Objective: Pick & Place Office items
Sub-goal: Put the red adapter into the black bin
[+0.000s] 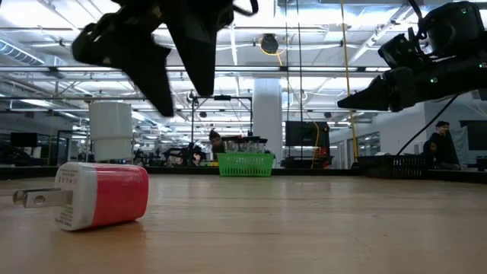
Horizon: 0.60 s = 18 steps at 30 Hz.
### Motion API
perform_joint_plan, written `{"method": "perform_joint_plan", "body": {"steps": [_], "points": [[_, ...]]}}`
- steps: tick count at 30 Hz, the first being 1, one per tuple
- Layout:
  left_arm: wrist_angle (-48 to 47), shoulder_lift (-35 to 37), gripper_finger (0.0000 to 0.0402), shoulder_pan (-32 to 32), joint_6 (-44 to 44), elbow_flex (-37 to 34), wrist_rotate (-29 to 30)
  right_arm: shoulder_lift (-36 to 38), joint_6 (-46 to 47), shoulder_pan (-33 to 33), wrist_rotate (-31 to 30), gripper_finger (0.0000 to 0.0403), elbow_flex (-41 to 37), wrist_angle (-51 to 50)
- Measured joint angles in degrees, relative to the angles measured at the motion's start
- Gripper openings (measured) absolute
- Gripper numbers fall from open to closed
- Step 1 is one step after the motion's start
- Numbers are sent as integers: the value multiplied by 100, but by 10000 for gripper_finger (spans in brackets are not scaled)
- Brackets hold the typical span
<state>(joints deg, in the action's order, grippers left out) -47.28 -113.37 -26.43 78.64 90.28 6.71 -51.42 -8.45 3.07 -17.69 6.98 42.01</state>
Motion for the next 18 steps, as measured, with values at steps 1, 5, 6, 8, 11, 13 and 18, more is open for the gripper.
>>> {"method": "perform_joint_plan", "body": {"steps": [1, 5, 6, 8, 11, 13, 18], "points": [[-20, -85, 204, -30, 149, 51, -114, 0, -17, 0, 1, 0, 0, 2], [-91, -365, 266, -106, 681, 207, -543, 0, -74, 0, 2, 0, 0, 27], [-90, -406, 278, -117, 809, 218, -639, 0, -80, 0, 2, 0, 0, 33], [-147, -476, 294, -141, 1044, 221, -910, 0, -82, 0, 4, 0, 0, 50], [-282, -551, 304, -184, 1349, 221, -1238, 0, -82, 0, 6, 0, 0, 93], [-257, -559, 302, -247, 1468, 221, -1208, 0, -84, -2, 7, 0, 0, 127], [-281, -556, 277, -367, 1592, 221, -879, 0, -82, -4, 8, 0, 0, 174]]}}
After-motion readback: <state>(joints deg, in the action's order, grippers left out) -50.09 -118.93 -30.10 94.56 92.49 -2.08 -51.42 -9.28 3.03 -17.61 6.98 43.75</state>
